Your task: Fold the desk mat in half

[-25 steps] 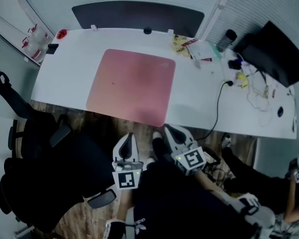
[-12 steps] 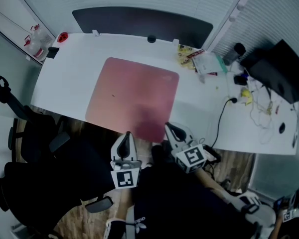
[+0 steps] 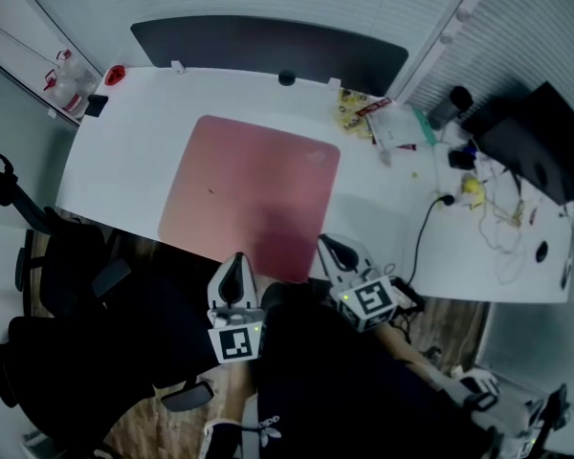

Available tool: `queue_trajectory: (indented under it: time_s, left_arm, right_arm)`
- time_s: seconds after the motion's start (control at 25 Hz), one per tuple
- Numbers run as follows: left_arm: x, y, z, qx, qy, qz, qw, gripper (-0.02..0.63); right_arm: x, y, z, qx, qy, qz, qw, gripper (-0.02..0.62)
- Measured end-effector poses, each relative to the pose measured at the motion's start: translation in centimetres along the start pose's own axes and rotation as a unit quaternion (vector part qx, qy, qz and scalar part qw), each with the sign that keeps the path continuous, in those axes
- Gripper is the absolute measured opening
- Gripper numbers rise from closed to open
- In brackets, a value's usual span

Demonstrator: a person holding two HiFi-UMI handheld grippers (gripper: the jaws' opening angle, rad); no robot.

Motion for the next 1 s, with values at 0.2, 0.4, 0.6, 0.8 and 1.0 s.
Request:
queue_trajectory:
  time_s: [0.2,0.4,0.6,0.8,1.0]
  left_arm:
    - [0.7,0.4,0.1,0.003,-0.003,0.005,1.0,0.002]
    - [1.6,1.0,-0.4,-0.004,-0.006,0.014,0.9999,0.002]
    - [2.6,1.4,-1.0,-0.004,-0.024,0.019,0.9995,0.002]
    - [3.8,2.0,-2.3,-0.002,-0.041,0.017,0.999,0.002]
    - [4.8,2.3,-3.4,0.001,-0.06,0.014,0.9981,0.002]
  right_arm:
    - [0.2,0.6,0.6,0.002,-0.005,0.007,1.0,0.003]
    - [0.7,1.2,0.8,0.001,-0.012,0.018,1.0,0.003]
    - [1.5,1.8,1.0,0.0,-0.027,0.018,0.999,0.003]
    - [2.6,2.5,0.7,0.005,-0.044,0.021,0.999,0.003]
    - [3.1,2.8,0.2,0.012,-0.066,0.024,0.997,0.003]
Point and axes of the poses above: the fingertips, and each gripper's own axes: x forward along the fingers, z to its right, y out of its top, the point moved 1 cm from there along -x, backward along the fingers, and after that the axes turned 11 degrees about y, right-handed, at the moved point
